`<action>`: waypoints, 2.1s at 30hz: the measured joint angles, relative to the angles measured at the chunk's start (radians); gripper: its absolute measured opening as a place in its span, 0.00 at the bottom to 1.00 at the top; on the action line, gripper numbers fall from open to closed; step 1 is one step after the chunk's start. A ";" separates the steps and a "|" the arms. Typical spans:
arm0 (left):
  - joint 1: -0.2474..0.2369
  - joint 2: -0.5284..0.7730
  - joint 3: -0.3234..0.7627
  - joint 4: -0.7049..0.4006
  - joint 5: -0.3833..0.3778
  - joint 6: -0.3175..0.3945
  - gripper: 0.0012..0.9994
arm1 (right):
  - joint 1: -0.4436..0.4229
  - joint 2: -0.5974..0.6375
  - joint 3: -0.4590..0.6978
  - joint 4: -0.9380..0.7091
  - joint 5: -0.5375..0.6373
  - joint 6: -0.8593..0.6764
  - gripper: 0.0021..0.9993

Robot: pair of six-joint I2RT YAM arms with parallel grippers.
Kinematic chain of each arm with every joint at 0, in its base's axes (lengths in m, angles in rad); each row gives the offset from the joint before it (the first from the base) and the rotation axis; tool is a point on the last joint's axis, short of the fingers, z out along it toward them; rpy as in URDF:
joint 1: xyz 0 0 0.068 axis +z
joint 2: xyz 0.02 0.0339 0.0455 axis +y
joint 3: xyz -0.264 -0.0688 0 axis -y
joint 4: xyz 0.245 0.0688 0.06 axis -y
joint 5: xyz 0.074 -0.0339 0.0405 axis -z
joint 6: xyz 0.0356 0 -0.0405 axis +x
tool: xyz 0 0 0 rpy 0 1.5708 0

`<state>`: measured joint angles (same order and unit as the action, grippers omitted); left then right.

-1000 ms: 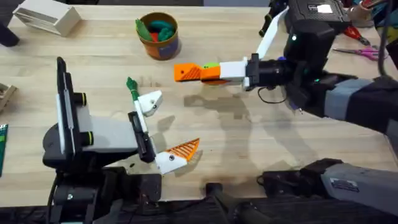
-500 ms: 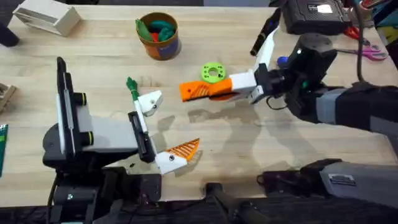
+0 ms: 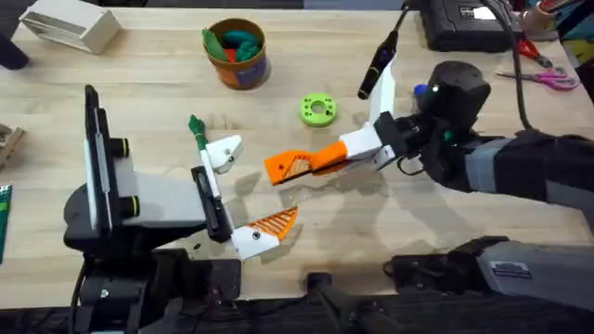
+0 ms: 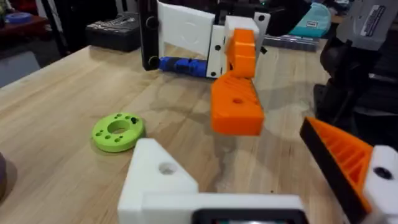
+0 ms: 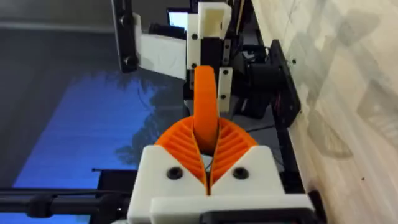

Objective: Pick up the gripper from the table and insert it into the empty holder that is missing its gripper. Then pick up a screw, insert it into the mounting hole, and use the screwdriver to tighten it. Finally, clean up the table by picking up the vegetable and placing it into the bucket.

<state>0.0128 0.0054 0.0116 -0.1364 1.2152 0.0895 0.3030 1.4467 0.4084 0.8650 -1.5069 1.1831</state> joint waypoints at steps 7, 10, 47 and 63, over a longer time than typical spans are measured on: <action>0.000 0.000 0.000 0.000 0.000 0.000 0.99 | 0.047 0.043 0.000 0.008 0.030 0.007 0.02; 0.000 0.000 0.000 0.000 0.000 0.000 0.99 | 0.086 0.112 0.036 0.010 0.040 0.011 0.02; 0.000 0.000 0.000 0.000 0.000 0.000 0.99 | 0.145 0.177 0.145 0.045 0.131 0.014 0.02; 0.000 0.000 0.000 0.001 -0.004 0.000 0.99 | 0.166 0.177 0.146 0.066 0.181 0.019 0.02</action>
<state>0.0132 0.0051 0.0116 -0.1356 1.2110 0.0891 0.4694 1.6238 0.5545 0.9314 -1.3258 1.2018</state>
